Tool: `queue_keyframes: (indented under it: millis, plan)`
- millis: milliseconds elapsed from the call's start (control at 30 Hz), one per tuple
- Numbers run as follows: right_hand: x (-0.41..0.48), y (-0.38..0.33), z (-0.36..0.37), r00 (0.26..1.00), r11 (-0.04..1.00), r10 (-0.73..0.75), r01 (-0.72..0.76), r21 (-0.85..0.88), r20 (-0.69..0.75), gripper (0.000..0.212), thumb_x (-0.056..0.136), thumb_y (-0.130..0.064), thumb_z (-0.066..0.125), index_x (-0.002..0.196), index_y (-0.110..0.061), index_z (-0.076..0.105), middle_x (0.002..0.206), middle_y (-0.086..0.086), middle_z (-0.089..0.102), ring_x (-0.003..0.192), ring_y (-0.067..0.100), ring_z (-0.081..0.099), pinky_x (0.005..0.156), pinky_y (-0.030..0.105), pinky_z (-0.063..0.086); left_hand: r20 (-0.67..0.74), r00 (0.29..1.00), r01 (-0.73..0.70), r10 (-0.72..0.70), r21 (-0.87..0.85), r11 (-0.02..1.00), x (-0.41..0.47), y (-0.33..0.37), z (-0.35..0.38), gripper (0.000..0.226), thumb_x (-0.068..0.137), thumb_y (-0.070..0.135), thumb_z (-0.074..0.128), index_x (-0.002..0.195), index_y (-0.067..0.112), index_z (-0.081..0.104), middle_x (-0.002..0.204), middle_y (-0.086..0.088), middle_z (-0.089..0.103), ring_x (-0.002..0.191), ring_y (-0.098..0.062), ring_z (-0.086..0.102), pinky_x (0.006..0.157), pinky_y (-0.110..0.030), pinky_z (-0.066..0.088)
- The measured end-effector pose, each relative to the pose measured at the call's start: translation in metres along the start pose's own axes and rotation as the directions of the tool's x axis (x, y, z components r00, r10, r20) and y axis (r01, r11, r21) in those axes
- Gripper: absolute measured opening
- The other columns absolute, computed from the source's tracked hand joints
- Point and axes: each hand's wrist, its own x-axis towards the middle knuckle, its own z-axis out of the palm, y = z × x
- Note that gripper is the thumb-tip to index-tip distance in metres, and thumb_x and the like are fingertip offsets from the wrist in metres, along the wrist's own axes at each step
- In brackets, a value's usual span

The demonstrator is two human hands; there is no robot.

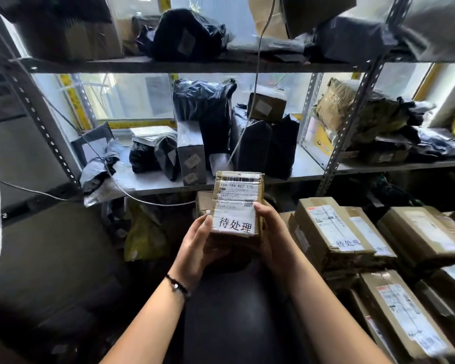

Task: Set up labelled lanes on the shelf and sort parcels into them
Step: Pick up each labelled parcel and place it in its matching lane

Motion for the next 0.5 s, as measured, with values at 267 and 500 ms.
queue_keyframes:
  millis: [267, 500]
  plan:
    - [-0.061, -0.001, -0.023, 0.946, 0.981, -0.143, 0.098, -0.165, -0.292, 0.062, 0.088, -0.040, 0.073, 0.139, -0.008, 0.055, 0.132, 0.020, 0.066, 0.124, 0.038, 0.061, 0.105, 0.052, 0.048, 0.094, 0.991, 0.099, -0.094, -0.053, 0.994, -0.018, -0.032, 0.030, 0.064, 0.075, 0.036, 0.072, 0.136, 0.023, 0.055, 0.124, -0.008, 0.070, 0.109, -0.024, 0.066, 0.094, -0.045, 0.052]
    - [-0.137, 0.006, -0.075, 0.888, 0.957, -0.052, -0.087, -0.277, -0.457, 0.073, 0.075, -0.050, 0.079, 0.138, -0.021, 0.055, 0.123, 0.008, 0.072, 0.113, 0.031, 0.069, 0.090, 0.051, 0.054, 0.223, 0.954, 0.189, -0.200, 0.069, 0.980, -0.041, -0.083, 0.057, 0.079, 0.060, 0.043, 0.076, 0.134, 0.031, 0.052, 0.118, -0.001, 0.073, 0.094, -0.016, 0.072, 0.066, -0.025, 0.055]
